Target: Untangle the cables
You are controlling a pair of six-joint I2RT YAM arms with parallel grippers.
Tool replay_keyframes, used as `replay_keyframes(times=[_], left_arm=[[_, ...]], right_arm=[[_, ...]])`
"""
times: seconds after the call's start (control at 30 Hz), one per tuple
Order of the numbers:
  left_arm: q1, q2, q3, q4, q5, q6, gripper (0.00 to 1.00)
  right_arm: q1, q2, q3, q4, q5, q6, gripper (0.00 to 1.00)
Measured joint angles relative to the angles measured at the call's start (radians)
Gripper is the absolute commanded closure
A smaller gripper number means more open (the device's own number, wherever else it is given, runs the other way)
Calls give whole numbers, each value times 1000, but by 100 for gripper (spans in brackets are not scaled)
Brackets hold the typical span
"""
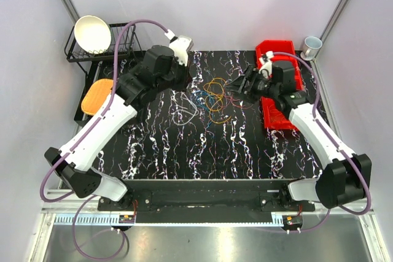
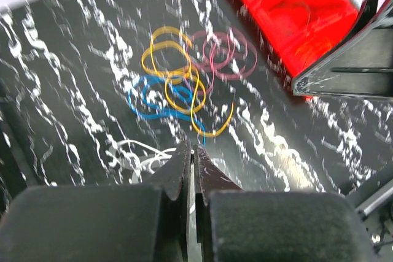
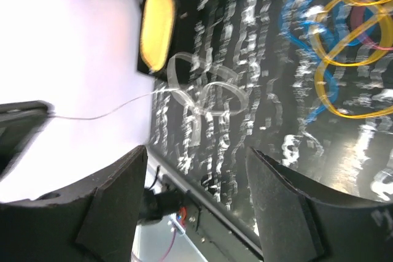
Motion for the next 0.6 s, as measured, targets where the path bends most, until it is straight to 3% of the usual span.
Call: replay_keyframes(times=[0.3, 0.6], left_arm=[[1, -19, -38, 3, 54, -14, 100], [2, -53, -38, 6, 139, -21, 100]], right_arm=[[86, 108, -8, 157, -120, 2, 29], [172, 203, 130, 45, -77, -200, 30]])
